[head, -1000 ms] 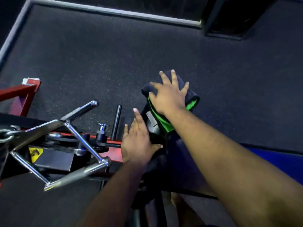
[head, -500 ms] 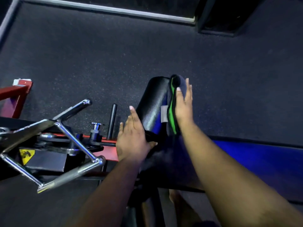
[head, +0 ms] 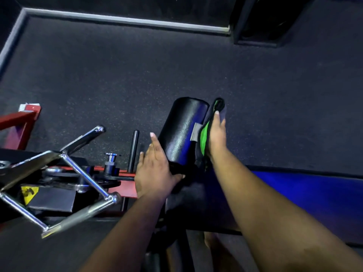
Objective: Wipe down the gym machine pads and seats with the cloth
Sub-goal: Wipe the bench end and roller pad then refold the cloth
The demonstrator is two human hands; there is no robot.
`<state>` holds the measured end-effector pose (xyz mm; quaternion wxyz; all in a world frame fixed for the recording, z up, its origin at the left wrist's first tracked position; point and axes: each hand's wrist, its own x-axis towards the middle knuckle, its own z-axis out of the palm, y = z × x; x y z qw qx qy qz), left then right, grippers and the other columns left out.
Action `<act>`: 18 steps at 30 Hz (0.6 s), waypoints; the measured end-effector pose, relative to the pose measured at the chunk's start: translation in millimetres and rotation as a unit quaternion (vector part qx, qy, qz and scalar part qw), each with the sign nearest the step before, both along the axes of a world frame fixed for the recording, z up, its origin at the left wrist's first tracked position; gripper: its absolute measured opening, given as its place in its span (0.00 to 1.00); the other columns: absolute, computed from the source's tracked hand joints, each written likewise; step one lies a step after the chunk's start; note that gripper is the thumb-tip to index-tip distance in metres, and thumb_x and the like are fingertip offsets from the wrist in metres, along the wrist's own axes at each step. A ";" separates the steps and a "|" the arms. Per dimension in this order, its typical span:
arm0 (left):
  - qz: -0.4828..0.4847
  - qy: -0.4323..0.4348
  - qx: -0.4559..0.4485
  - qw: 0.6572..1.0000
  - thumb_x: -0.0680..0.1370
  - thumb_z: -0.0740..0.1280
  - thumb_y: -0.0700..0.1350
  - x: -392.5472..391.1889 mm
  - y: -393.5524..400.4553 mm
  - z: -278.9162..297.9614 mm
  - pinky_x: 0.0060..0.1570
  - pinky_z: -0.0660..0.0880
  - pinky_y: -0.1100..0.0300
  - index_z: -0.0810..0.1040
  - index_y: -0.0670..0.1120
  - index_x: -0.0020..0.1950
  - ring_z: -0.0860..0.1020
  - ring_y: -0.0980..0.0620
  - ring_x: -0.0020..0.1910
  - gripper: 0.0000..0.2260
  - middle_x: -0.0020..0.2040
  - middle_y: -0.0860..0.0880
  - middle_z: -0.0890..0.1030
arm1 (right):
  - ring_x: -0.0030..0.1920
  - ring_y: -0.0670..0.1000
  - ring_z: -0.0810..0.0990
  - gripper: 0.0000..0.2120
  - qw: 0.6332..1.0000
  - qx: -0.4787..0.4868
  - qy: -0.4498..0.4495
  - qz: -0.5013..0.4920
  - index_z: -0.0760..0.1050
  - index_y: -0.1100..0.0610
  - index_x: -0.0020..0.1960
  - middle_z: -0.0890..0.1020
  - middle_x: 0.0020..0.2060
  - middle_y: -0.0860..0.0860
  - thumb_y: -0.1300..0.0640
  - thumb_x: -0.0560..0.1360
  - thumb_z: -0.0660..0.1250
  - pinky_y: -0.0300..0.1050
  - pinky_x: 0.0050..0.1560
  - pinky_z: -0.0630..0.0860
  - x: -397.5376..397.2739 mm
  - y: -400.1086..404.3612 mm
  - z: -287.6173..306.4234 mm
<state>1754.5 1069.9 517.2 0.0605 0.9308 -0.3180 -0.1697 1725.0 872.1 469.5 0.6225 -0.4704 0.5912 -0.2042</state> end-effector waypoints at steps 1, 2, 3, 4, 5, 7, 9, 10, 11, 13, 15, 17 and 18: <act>0.002 0.008 -0.002 1.000 0.62 0.78 0.68 0.2 0.5 -0.8 0.80 0.57 0.51 0.30 0.38 0.79 0.62 0.50 0.79 0.71 0.81 0.43 0.62 | 0.78 0.57 0.63 0.28 1.000 -0.006 0.009 0.011 0.58 0.55 0.82 0.65 0.78 0.57 0.45 0.86 0.55 0.47 0.76 0.58 -0.5 -3.4 0.8; 0.003 0.013 -0.003 1.000 0.62 0.78 0.68 0.7 1.7 0.1 0.80 0.56 0.49 0.30 0.38 0.79 0.61 0.50 0.80 0.71 0.81 0.43 0.62 | 0.78 0.58 0.64 0.29 0.999 -0.022 0.031 0.031 0.58 0.55 0.82 0.64 0.78 0.59 0.43 0.86 0.54 0.48 0.76 0.59 -4.9 0.2 6.3; -0.002 0.021 0.003 1.000 0.62 0.78 0.68 1.7 3.1 1.2 0.80 0.55 0.47 0.29 0.38 0.79 0.60 0.50 0.80 0.71 0.81 0.43 0.61 | 0.77 0.59 0.65 0.29 0.996 -0.041 0.062 0.058 0.59 0.55 0.82 0.64 0.78 0.60 0.42 0.85 0.55 0.48 0.76 0.59 -12.6 7.3 12.9; -0.007 0.034 0.013 0.999 0.62 0.79 0.68 3.3 4.0 3.4 0.80 0.53 0.43 0.28 0.39 0.78 0.58 0.50 0.81 0.71 0.82 0.43 0.59 | 0.75 0.60 0.66 0.29 0.990 -0.064 0.089 0.087 0.60 0.55 0.81 0.65 0.76 0.61 0.42 0.85 0.56 0.47 0.74 0.61 -21.4 14.3 19.3; -0.013 0.056 0.021 0.998 0.62 0.79 0.67 5.1 6.1 9.9 0.80 0.49 0.39 0.27 0.40 0.78 0.56 0.49 0.82 0.71 0.83 0.43 0.55 | 0.73 0.61 0.69 0.29 0.984 -0.083 0.107 0.114 0.61 0.54 0.81 0.66 0.74 0.61 0.42 0.84 0.58 0.44 0.71 0.62 -32.2 21.5 28.3; -0.030 0.094 0.035 0.995 0.64 0.79 0.66 7.6 7.8 21.5 0.78 0.42 0.35 0.27 0.42 0.79 0.50 0.48 0.83 0.69 0.84 0.44 0.47 | 0.69 0.59 0.72 0.30 0.974 -0.112 0.119 0.158 0.63 0.54 0.80 0.68 0.69 0.60 0.43 0.82 0.65 0.37 0.65 0.62 -54.1 31.6 44.5; -0.032 0.097 0.041 0.994 0.67 0.77 0.65 4.6 7.2 32.6 0.77 0.40 0.36 0.31 0.44 0.81 0.46 0.47 0.83 0.64 0.84 0.44 0.42 | 0.66 0.53 0.73 0.32 0.965 -0.131 0.114 0.198 0.64 0.52 0.79 0.68 0.67 0.57 0.44 0.79 0.69 0.33 0.63 0.61 -71.7 42.0 64.1; -0.023 0.104 0.024 0.994 0.70 0.76 0.64 -0.6 7.5 41.8 0.79 0.41 0.38 0.35 0.45 0.82 0.46 0.46 0.83 0.60 0.84 0.44 0.42 | 0.65 0.50 0.72 0.33 0.961 -0.135 0.107 0.217 0.64 0.52 0.79 0.68 0.67 0.56 0.44 0.78 0.71 0.33 0.65 0.60 -80.3 48.2 77.7; -0.010 0.125 -0.011 0.992 0.73 0.75 0.62 -5.7 6.9 49.6 0.80 0.44 0.40 0.41 0.45 0.83 0.48 0.46 0.83 0.55 0.84 0.43 0.45 | 0.64 0.47 0.71 0.34 0.959 -0.134 0.097 0.229 0.64 0.51 0.79 0.68 0.67 0.55 0.45 0.78 0.72 0.34 0.66 0.60 -86.3 53.9 88.2; 0.063 0.215 -0.130 0.966 0.78 0.71 0.56 -27.3 8.4 74.8 0.80 0.54 0.49 0.55 0.43 0.83 0.57 0.46 0.81 0.40 0.83 0.43 0.57 | 0.66 0.45 0.69 0.33 0.961 -0.117 0.057 0.242 0.64 0.51 0.79 0.67 0.68 0.53 0.46 0.78 0.72 0.37 0.71 0.61 -99.8 63.3 113.3; 0.174 0.356 -0.250 0.884 0.80 0.71 0.53 -49.9 9.0 102.4 0.73 0.64 0.59 0.63 0.44 0.80 0.69 0.51 0.75 0.32 0.77 0.48 0.69 | 0.69 0.45 0.69 0.29 0.961 -0.085 0.015 0.263 0.65 0.49 0.78 0.68 0.70 0.51 0.47 0.80 0.69 0.44 0.76 0.62 -109.5 68.1 137.6; 0.267 0.471 -0.341 0.768 0.76 0.74 0.54 -70.0 11.3 128.5 0.70 0.71 0.58 0.66 0.44 0.78 0.75 0.52 0.70 0.35 0.73 0.47 0.75 | 0.71 0.45 0.70 0.23 0.956 -0.059 -0.032 0.286 0.68 0.48 0.77 0.71 0.72 0.48 0.50 0.82 0.65 0.50 0.77 0.64 -119.3 73.2 163.5; 0.290 0.497 -0.372 0.728 0.76 0.75 0.53 -78.2 12.1 138.3 0.69 0.73 0.55 0.67 0.44 0.77 0.77 0.51 0.68 0.33 0.71 0.45 0.78 | 0.72 0.46 0.72 0.21 0.953 -0.048 -0.058 0.294 0.69 0.49 0.75 0.73 0.71 0.48 0.54 0.83 0.64 0.50 0.77 0.66 -123.9 75.1 173.5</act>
